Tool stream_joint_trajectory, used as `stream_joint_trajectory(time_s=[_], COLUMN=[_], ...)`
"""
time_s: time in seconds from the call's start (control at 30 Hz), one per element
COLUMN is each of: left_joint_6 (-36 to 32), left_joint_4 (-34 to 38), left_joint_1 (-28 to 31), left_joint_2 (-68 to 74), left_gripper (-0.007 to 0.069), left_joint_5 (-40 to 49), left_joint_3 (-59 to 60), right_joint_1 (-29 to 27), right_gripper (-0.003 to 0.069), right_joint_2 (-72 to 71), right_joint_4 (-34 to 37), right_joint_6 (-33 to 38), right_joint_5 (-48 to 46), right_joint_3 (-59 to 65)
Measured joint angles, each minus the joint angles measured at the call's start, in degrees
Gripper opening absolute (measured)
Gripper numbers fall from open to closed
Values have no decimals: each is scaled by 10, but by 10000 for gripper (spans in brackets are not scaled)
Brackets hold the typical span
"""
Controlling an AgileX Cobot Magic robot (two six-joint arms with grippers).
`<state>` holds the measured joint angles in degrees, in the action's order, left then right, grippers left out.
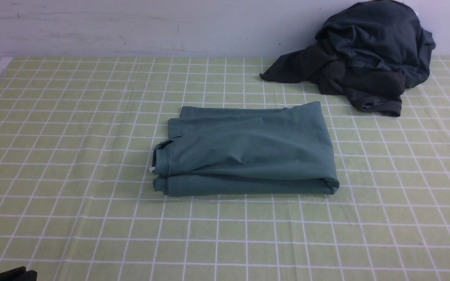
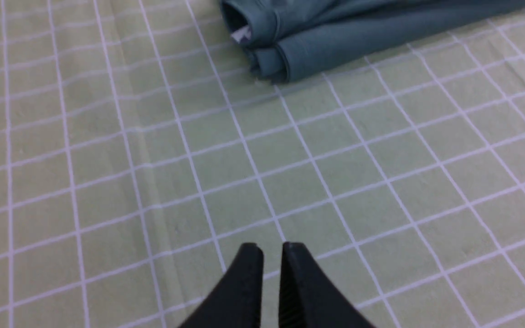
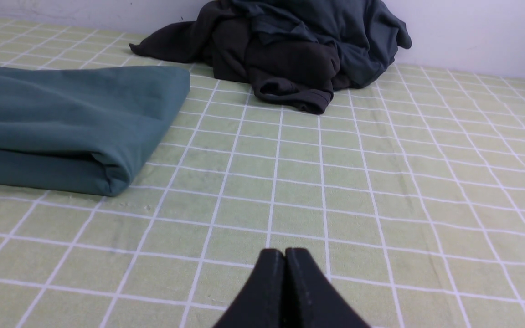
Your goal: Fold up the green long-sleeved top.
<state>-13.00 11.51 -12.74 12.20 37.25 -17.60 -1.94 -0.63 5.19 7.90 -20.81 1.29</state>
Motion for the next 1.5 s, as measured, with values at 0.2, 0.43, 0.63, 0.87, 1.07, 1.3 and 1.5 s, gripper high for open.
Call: stream_joint_trajectory(time_s=[0.2, 0.43, 0.63, 0.87, 1.07, 1.3, 1.5], left_joint_6=[-20, -9, 74, 119, 127, 127, 127], left_joint_4=[-6, -43, -84, -97, -97, -97, -97], left_joint_1=[0, 8, 72, 82, 73, 73, 73], left_joint_2=[-123, -129, -129, -129, -129, -129, -129], left_gripper=[51, 51, 51, 51, 51, 51, 51], left_joint_5=[-60, -323, -327, -175, -170, -170, -170], left_joint_3=[37, 139, 191, 191, 189, 189, 189], right_joint_1=[0, 0, 0, 0, 0, 0, 0], right_gripper=[-13, -13, -13, -14, -14, -14, -14], right_joint_2=[0, 0, 0, 0, 0, 0, 0], right_joint_4=[-1, -1, -1, -2, -2, -2, -2], right_joint_6=[-1, -1, -1, -1, -1, -1, -1], right_joint_5=[0, 0, 0, 0, 0, 0, 0], right_joint_3=[0, 0, 0, 0, 0, 0, 0])
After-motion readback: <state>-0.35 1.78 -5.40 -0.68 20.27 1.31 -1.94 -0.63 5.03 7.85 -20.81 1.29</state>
